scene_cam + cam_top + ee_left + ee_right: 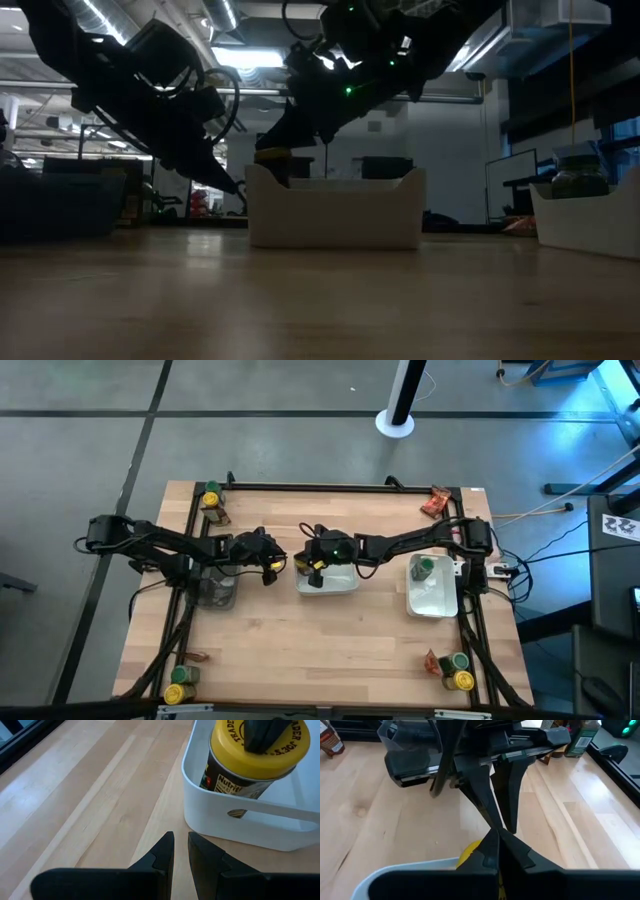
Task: Sort spices by type
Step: Put the top right yellow seasoning bottle into the left white bin
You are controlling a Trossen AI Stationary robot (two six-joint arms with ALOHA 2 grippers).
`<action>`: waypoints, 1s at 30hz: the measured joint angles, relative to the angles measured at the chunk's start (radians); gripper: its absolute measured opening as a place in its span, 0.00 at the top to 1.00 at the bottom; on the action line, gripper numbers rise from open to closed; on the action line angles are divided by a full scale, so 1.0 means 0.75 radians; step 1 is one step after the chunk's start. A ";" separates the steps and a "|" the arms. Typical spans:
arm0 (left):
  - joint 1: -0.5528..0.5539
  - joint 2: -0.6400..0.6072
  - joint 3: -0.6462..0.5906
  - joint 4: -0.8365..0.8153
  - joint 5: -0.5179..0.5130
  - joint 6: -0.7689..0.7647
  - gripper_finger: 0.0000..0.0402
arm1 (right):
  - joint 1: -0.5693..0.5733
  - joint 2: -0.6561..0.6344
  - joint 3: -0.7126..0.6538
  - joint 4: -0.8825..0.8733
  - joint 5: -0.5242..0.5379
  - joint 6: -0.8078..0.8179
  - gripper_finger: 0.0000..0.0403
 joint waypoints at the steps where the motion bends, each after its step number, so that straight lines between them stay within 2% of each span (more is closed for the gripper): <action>1: 0.000 0.000 0.000 0.000 0.000 0.000 0.89 | 0.000 -0.007 -0.002 0.002 0.001 0.000 0.99; 14: 0.000 0.000 -0.002 -0.002 0.000 -0.001 0.89 | 0.000 -0.109 -0.010 -0.028 0.079 -0.001 0.98; 20: 0.000 0.000 -0.002 -0.001 0.000 -0.001 0.89 | 0.000 -0.138 -0.011 -0.151 0.121 0.006 0.98; 30: 0.000 0.000 -0.002 0.000 0.000 -0.001 0.89 | 0.002 -0.097 -0.107 -0.002 0.141 0.046 0.98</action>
